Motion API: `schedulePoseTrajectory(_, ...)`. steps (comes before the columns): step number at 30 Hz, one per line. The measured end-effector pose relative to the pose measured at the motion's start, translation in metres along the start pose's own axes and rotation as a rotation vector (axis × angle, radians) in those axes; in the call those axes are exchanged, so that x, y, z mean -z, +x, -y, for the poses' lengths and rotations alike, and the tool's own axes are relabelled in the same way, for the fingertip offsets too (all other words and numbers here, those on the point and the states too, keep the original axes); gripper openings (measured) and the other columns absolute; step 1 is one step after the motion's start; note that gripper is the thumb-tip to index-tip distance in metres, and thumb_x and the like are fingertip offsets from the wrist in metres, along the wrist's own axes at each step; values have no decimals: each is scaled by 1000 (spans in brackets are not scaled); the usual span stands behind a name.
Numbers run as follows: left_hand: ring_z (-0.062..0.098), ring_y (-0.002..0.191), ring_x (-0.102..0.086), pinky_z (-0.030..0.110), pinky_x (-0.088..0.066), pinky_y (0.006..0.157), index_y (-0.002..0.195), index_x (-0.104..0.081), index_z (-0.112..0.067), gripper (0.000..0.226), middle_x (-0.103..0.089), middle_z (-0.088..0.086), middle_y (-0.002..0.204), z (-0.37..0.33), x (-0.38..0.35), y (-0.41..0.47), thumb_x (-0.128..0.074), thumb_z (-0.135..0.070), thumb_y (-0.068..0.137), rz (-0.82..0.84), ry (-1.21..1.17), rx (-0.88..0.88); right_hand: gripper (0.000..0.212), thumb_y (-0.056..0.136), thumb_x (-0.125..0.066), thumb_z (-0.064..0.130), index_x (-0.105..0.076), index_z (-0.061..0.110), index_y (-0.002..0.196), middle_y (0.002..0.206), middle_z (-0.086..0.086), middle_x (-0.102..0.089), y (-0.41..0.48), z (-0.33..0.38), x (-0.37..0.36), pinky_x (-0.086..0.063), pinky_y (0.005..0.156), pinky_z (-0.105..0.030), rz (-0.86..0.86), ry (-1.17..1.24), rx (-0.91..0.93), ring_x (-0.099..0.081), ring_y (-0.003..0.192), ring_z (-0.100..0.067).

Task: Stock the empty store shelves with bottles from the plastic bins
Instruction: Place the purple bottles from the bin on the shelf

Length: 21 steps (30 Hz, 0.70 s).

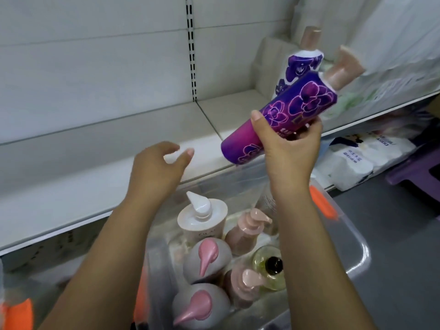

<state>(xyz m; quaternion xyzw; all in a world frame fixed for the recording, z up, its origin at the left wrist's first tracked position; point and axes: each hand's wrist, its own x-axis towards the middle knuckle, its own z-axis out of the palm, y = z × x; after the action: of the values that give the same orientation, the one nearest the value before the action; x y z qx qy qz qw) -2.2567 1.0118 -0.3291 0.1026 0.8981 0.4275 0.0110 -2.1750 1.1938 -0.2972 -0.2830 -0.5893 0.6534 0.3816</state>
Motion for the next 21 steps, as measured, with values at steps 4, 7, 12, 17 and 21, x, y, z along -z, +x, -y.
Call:
schedulePoseTrajectory(4, 18, 124, -55, 30, -39, 98, 125, -66, -20, 49, -63, -5, 132, 19, -20, 8, -67, -52, 88, 102, 130, 55, 86, 61, -95, 33, -49, 27, 133, 117, 13, -68, 28, -8, -4, -57, 92, -26, 25, -128, 100, -68, 100, 3)
schedulePoseTrajectory(7, 18, 125, -55, 33, -41, 101, 125, -65, -21, 52, -62, -8, 134, 27, -23, 20, -72, -52, 84, 87, 158, 52, 91, 57, -94, 40, -47, 33, 134, 118, 18, -66, 42, -24, -14, -56, 97, -36, 50, -208, 129, -66, 103, 2)
schedulePoseTrajectory(12, 20, 129, -47, 42, -42, 102, 126, -66, -23, 60, -56, -11, 138, 28, -29, 27, -74, -58, 78, 94, 259, 8, 97, 59, -95, 38, -41, 35, 141, 121, 24, -60, 50, -42, -31, -49, 90, -18, 102, -284, 163, -60, 104, 8)
schedulePoseTrajectory(17, 21, 128, -41, 40, -39, 99, 129, -63, -26, 61, -52, -12, 143, 30, -30, 29, -73, -58, 79, 99, 348, -25, 107, 65, -92, 39, -28, 35, 150, 134, 16, -54, 54, -51, -41, -41, 94, -17, 179, -396, 222, -53, 116, -2)
schedulePoseTrajectory(21, 20, 130, -39, 40, -37, 100, 128, -63, -27, 56, -51, -14, 142, 31, -31, 32, -69, -59, 82, 97, 330, -24, 106, 63, -92, 45, -31, 34, 148, 134, 14, -54, 65, -51, -41, -42, 96, -23, 173, -454, 222, -54, 119, -5)
